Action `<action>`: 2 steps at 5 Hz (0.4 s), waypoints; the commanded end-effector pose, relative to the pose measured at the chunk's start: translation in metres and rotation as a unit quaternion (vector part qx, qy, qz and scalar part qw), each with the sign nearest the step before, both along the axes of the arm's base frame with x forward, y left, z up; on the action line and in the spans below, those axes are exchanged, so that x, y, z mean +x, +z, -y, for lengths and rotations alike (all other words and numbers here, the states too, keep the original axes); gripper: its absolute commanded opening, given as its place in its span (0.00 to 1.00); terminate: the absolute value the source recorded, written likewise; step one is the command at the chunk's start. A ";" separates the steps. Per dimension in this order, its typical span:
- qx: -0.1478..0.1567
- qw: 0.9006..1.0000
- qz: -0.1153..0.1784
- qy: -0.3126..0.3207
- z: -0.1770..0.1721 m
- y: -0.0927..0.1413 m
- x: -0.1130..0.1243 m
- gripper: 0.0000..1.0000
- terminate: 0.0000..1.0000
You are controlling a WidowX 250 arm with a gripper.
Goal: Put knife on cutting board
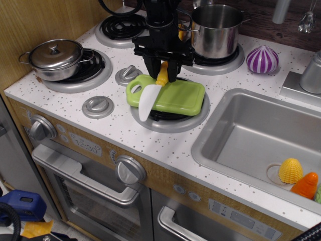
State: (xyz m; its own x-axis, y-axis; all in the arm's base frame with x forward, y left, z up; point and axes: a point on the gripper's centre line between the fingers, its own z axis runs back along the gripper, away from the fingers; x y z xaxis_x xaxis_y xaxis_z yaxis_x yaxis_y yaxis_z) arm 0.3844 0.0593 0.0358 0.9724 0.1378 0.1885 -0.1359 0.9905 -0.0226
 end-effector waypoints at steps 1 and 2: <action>0.000 1.000 0.019 -0.005 0.000 0.012 0.005 1.00 0.00; 0.000 1.000 0.019 -0.005 0.000 0.012 0.005 1.00 1.00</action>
